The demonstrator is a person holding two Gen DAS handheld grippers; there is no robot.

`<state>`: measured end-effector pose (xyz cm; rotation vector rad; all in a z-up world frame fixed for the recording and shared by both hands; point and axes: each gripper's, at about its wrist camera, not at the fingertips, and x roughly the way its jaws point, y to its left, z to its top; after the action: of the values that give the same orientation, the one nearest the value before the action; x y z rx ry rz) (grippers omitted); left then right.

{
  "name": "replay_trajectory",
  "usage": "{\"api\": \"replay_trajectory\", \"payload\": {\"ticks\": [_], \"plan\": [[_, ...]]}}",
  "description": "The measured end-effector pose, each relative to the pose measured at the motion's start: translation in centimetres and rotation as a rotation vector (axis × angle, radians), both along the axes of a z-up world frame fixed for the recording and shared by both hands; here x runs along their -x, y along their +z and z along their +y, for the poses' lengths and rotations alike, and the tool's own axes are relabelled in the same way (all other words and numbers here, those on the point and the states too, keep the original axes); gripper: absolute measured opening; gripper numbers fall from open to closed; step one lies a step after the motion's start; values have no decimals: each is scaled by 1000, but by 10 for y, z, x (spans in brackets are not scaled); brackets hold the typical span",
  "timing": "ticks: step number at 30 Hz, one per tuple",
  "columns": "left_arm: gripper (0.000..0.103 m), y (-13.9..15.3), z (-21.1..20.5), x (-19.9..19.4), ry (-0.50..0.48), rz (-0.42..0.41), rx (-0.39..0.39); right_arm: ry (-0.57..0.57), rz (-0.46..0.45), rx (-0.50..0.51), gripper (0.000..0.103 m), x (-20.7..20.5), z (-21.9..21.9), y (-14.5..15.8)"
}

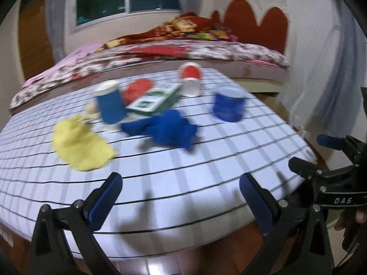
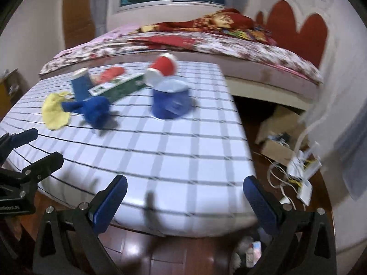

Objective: Collect trash
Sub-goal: 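Move both tools back toward the ottoman, then grasp the blue cloth with the right tool while the left grasps the yellow cloth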

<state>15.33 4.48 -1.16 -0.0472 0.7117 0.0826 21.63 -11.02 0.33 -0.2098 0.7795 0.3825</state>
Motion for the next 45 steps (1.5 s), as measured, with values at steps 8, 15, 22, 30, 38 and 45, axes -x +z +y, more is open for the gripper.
{"api": "replay_trajectory", "payload": {"ticks": [8, 15, 22, 30, 38, 45], "plan": [[102, -4, 86, 11, 146, 16, 9, 115, -2, -34, 102, -13, 79, 3], [101, -16, 132, 5, 197, 18, 70, 141, 49, -17, 102, -29, 126, -5], [97, -24, 159, -20, 213, 27, 68, 164, 66, -47, 88, -52, 157, -11], [87, -33, 176, -59, 193, 71, 57, 153, 89, -37, 58, -71, 167, -23], [38, -41, 180, -78, 159, 119, 91, 170, 90, -72, 46, -71, 160, -22], [34, -22, 162, -54, 140, 51, 102, 162, 59, -97, 45, -62, 141, -8]]}}
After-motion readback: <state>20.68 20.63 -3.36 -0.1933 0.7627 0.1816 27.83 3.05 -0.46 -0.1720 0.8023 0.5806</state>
